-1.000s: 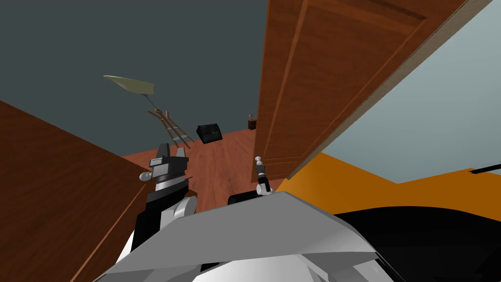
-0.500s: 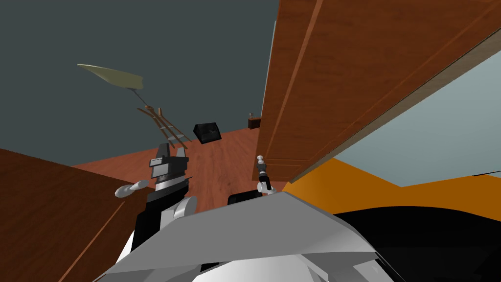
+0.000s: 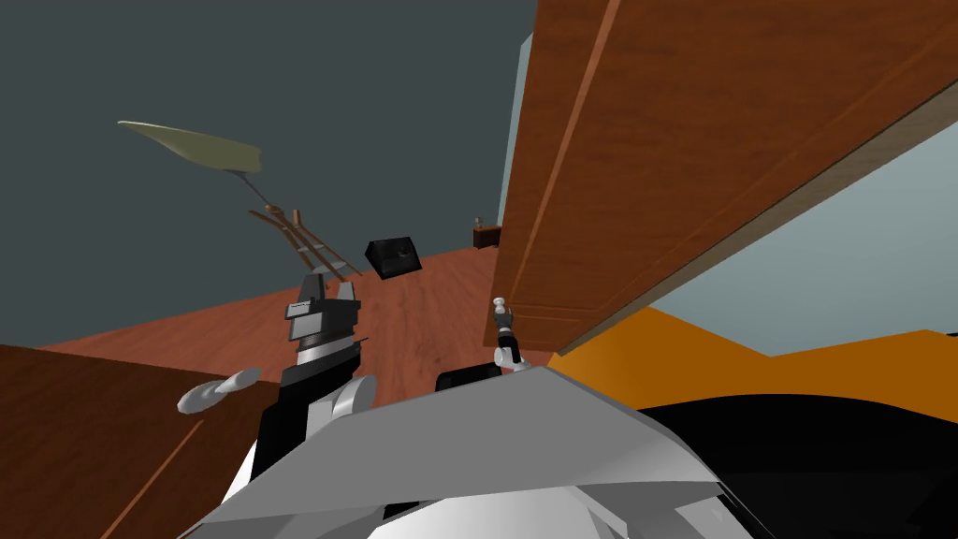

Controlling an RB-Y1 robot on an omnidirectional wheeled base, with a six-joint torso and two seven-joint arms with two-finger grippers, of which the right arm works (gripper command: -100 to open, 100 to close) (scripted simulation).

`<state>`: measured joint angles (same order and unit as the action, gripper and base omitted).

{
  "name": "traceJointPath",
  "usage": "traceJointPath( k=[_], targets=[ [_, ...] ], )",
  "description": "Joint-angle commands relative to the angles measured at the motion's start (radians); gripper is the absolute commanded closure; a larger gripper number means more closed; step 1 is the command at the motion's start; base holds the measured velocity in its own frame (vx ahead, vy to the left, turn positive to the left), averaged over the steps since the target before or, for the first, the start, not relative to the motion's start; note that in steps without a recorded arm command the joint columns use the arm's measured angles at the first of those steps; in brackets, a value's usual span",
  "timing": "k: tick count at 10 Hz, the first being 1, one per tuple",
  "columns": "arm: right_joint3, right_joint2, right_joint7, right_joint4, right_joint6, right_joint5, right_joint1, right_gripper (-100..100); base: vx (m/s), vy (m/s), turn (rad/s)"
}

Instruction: Push the door open

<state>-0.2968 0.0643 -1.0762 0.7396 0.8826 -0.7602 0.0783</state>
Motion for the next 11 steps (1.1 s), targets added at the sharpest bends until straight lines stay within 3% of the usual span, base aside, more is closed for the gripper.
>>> traceJointPath(
  k=[1, 6, 11],
  targets=[
    [0.03, 0.015, -0.006, -0.019, 0.02, -0.015, 0.015, 100, 0.225, 0.05, -0.065],
    [0.078, 0.005, 0.003, -0.026, 0.029, -0.043, 0.022, 100, 0.198, 0.05, -0.045],
    [0.117, -0.018, 0.01, -0.031, 0.037, -0.066, 0.028, 100, 0.225, 0.046, -0.053]
  ],
)
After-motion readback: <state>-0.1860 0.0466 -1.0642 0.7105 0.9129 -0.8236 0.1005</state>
